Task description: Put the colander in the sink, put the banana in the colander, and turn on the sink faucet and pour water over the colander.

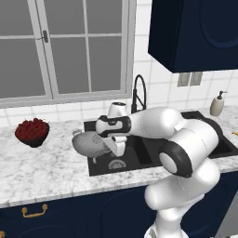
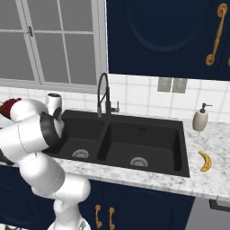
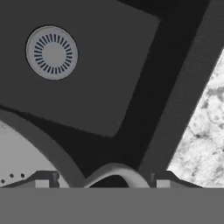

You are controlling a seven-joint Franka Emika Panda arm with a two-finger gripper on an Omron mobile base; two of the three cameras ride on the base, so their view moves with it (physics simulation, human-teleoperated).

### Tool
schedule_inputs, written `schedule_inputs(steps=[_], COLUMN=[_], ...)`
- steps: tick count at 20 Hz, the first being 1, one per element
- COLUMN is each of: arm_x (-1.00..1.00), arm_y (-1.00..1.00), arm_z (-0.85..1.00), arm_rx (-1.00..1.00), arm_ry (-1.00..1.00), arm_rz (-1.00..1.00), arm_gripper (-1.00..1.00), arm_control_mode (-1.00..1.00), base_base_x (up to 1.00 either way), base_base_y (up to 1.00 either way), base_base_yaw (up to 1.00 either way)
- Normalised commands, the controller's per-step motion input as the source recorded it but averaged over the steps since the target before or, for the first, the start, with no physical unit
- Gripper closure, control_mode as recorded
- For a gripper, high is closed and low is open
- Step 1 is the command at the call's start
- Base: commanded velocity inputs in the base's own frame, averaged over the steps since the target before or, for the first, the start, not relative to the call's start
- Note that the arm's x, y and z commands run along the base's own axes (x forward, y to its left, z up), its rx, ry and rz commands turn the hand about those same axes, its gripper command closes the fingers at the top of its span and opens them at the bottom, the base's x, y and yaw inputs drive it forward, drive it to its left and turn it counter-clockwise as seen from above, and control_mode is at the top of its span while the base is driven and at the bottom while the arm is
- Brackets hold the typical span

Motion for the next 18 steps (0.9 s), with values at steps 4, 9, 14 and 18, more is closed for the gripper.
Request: schedule_inputs(steps=[4,9,14,18], arm_x=[0.22,0.31,0.38,0.04], arm_y=[-0.37,-0.27,-0.25,-0.55], arm_z=[-0.09,-0.21,-0.24,-0.14], arm_rx=[-0.10,-0.12,-0.13,-0.06], arm_ry=[0.18,0.13,0.10,0.08], arm_rz=[-0.64,-0.61,-0.57,-0.49], arm_gripper=[1.00,1.00,1.00,1.00], arm_control_mode=[-1.00,-1.00,-1.00,-1.00], base_base_x=[0.00,0.00,0.00,0.00], base_base_y=[0.00,0.00,0.00,0.00], base_base_yaw=[0.00,0.00,0.00,0.00])
